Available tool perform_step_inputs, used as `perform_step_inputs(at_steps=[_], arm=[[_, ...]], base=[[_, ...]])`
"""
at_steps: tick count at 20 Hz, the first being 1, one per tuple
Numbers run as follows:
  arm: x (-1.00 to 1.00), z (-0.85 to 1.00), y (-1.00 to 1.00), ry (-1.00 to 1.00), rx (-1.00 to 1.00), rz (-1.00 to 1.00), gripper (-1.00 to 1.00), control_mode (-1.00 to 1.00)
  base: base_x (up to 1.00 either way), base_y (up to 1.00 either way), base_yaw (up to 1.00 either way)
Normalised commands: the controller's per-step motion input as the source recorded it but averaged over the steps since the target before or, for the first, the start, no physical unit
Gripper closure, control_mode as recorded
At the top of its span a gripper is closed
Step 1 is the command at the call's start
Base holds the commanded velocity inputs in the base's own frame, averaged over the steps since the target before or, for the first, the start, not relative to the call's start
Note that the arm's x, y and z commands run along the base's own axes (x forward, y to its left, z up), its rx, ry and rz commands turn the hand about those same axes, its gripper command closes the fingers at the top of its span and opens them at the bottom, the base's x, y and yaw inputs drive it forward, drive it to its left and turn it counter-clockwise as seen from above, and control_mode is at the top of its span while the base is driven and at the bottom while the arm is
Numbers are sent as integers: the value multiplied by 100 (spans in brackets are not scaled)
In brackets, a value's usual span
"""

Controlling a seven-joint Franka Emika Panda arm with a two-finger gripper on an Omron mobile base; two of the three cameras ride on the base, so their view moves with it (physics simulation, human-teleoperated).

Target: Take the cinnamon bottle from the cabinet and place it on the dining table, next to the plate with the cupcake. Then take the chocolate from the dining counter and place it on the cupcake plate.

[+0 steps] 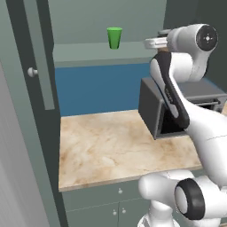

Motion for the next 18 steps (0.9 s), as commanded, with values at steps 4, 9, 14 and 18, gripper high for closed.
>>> perform_step_inputs(at_steps=[4, 9, 14, 18], arm=[[-100, 0, 9, -19, 2, -2, 100, -100], [-100, -2, 7, -15, 4, -12, 100, -100], [-100, 0, -2, -1, 7, -6, 100, -100], [-100, 0, 0, 0, 1, -3, 100, -100]], base=[[0, 0, 0], [0, 0, 0], [0, 0, 0], [0, 0, 0]])
